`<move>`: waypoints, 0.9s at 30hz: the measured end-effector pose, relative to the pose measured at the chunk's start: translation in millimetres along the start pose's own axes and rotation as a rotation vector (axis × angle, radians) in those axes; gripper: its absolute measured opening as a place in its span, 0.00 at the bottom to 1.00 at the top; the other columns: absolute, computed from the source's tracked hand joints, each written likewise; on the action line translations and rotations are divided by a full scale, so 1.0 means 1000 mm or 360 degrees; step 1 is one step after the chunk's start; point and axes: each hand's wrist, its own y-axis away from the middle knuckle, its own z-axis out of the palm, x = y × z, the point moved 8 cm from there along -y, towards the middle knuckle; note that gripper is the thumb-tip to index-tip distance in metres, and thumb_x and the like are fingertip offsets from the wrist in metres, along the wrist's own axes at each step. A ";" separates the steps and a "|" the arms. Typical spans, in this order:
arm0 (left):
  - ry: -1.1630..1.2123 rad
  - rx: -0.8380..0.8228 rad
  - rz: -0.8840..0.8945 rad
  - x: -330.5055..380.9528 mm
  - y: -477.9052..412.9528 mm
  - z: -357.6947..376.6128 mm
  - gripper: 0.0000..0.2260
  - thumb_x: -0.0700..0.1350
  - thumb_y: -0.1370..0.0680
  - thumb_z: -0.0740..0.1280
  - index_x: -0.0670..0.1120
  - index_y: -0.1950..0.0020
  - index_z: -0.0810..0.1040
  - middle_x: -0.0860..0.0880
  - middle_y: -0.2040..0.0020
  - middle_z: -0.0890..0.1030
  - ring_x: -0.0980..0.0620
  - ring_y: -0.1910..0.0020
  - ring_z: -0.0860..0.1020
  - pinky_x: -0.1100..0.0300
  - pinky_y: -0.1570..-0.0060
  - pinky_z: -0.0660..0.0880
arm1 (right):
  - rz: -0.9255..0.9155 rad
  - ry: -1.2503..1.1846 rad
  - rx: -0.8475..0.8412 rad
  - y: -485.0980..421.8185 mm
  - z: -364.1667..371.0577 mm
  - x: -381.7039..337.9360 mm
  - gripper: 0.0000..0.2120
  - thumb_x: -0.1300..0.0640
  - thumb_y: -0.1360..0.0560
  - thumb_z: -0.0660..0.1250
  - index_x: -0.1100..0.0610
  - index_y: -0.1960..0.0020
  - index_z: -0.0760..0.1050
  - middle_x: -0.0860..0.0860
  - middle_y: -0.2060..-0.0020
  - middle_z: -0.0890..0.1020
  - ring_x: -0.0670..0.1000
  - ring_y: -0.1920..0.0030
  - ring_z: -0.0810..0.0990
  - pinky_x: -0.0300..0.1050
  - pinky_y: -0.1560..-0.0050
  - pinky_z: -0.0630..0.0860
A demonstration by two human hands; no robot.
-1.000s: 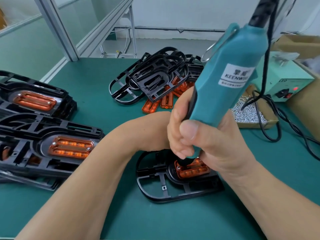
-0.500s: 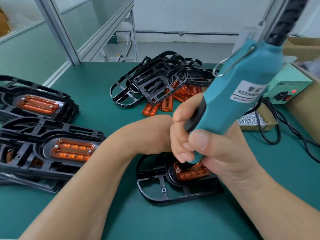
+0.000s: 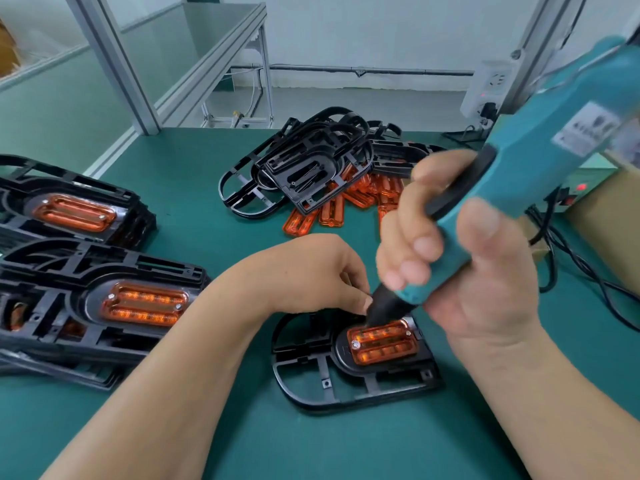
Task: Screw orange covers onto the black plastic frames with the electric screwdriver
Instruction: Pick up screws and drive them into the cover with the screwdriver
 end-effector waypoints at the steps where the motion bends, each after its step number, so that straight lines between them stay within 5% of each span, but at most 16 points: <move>1: 0.0005 -0.0003 0.0012 -0.004 -0.004 0.003 0.08 0.53 0.24 0.76 0.58 0.63 0.83 0.62 0.67 0.81 0.64 0.67 0.78 0.66 0.63 0.71 | -0.0022 -0.0026 0.0110 -0.002 -0.012 -0.005 0.16 0.52 0.24 0.75 0.59 0.41 0.77 0.51 0.67 0.73 0.48 0.70 0.74 0.42 0.65 0.75; 4: 0.0052 -0.0021 0.0002 -0.006 -0.001 0.002 0.08 0.57 0.24 0.77 0.55 0.52 0.87 0.61 0.58 0.85 0.65 0.59 0.82 0.61 0.54 0.77 | -0.0115 0.0001 0.0443 -0.003 -0.043 -0.022 0.16 0.49 0.23 0.72 0.56 0.42 0.73 0.48 0.67 0.71 0.45 0.70 0.72 0.40 0.66 0.74; 10: 0.0055 -0.0065 0.0009 -0.005 0.000 0.003 0.07 0.57 0.23 0.76 0.55 0.50 0.86 0.59 0.56 0.86 0.61 0.56 0.83 0.56 0.47 0.80 | -0.0256 -0.0032 0.0894 0.006 -0.081 -0.035 0.07 0.52 0.16 0.60 0.54 0.46 0.73 0.47 0.66 0.69 0.45 0.68 0.69 0.39 0.64 0.72; 27: 0.0065 -0.0143 0.0011 -0.008 0.001 0.007 0.12 0.60 0.27 0.78 0.57 0.47 0.85 0.57 0.57 0.85 0.60 0.60 0.82 0.58 0.54 0.78 | -0.0301 -0.0065 0.0981 0.008 -0.094 -0.036 0.06 0.53 0.16 0.61 0.55 0.46 0.73 0.48 0.65 0.69 0.45 0.67 0.69 0.40 0.63 0.71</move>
